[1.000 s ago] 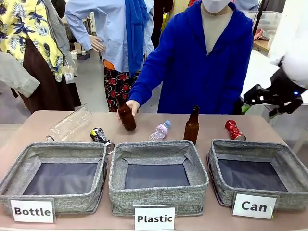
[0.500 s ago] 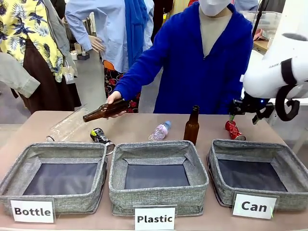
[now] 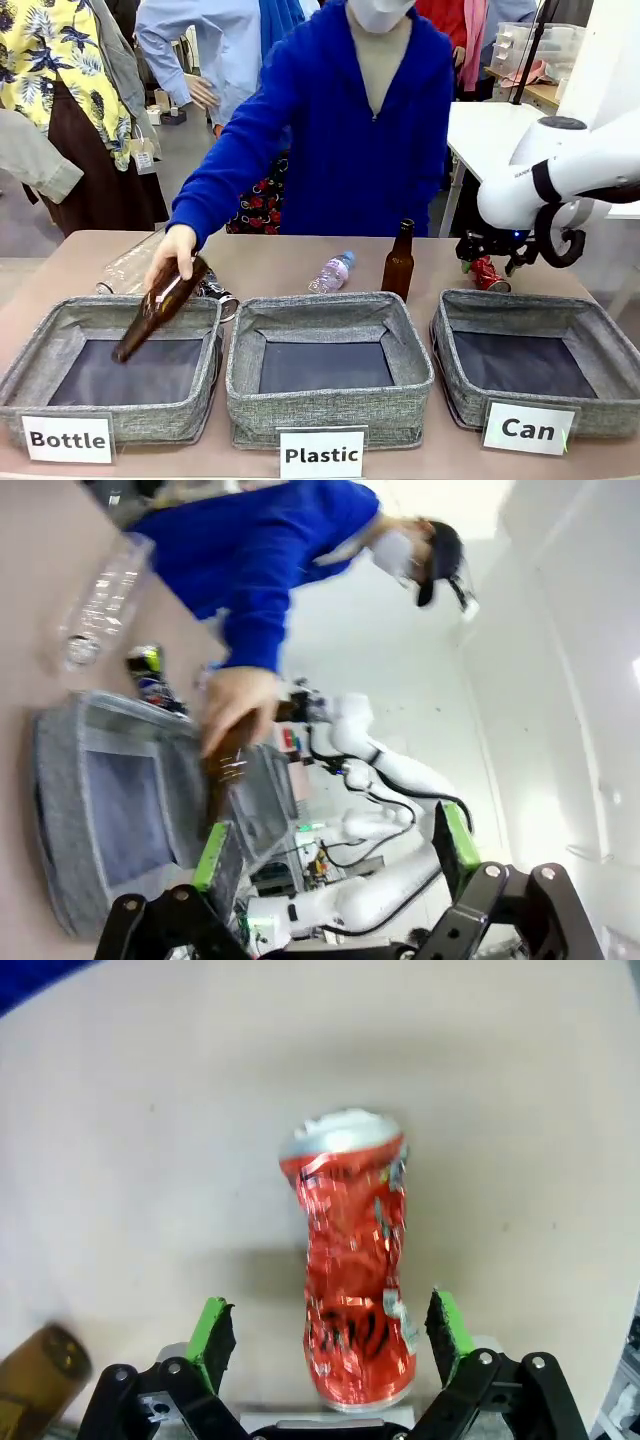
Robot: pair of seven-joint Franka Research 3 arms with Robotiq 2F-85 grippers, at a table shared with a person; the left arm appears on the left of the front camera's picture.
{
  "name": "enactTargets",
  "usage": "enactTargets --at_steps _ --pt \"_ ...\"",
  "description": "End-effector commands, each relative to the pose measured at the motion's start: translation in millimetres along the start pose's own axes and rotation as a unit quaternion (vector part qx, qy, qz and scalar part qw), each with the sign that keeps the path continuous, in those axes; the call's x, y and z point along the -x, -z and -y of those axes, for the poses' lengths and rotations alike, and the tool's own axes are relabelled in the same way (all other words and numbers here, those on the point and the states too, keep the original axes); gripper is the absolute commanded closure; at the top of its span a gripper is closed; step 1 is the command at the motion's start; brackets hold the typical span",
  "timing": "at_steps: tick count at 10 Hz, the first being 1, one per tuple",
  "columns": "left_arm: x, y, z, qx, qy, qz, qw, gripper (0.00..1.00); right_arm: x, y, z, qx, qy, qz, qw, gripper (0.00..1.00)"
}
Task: Sort the can waste into the basket.
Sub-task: Pick up the can waste from the table and place it in the right Fabric basket.
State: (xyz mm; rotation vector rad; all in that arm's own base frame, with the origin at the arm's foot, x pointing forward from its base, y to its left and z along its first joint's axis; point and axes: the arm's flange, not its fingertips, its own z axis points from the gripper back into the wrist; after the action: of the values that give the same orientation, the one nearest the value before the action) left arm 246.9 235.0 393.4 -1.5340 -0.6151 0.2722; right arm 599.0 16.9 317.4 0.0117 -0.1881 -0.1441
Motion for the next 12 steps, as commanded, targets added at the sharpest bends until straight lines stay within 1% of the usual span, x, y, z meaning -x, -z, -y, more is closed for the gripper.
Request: enactTargets --at_steps 1,3,4,6,8,9,10,11,12 --pt "23.5 -36.0 33.3 0.058 0.008 -0.032 0.998 0.0 -14.7 18.3 -2.0 0.021 -0.002 0.028 0.999 0.0" --pt "46.8 -54.5 42.3 0.09 0.016 -0.061 0.994 0.0 -18.2 28.9 -3.8 0.035 0.01 0.043 0.998 0.0" --pt "52.1 -58.8 43.0 0.106 0.016 -0.08 0.991 0.0 -20.3 31.1 -5.5 0.035 0.011 0.038 0.999 0.0" --pt "57.8 -64.4 41.3 0.117 0.019 -0.073 0.99 0.0 -20.1 29.6 -5.0 0.031 0.007 0.037 0.999 0.0" --pt "55.3 -59.8 40.4 0.122 0.015 -0.09 0.988 0.0 -19.5 28.7 -4.1 0.034 0.011 0.031 0.999 0.0" --pt "54.5 -59.2 39.8 0.117 0.012 -0.088 0.989 0.0 -18.3 28.5 -4.2 0.033 0.012 0.031 0.999 0.32" --pt "52.3 -54.6 36.4 0.117 0.007 -0.095 0.989 0.0 -18.6 29.1 -3.6 0.028 0.016 0.024 0.999 0.6" --pt "48.0 -40.7 30.8 0.096 0.003 -0.1 0.99 0.0 -18.9 28.8 -3.9 0.027 0.018 0.02 0.999 0.91" --pt "40.7 -18.9 22.3 0.068 -0.009 -0.103 0.992 0.0 -18.6 27.4 -6.3 0.027 0.014 0.018 0.999 1.0"
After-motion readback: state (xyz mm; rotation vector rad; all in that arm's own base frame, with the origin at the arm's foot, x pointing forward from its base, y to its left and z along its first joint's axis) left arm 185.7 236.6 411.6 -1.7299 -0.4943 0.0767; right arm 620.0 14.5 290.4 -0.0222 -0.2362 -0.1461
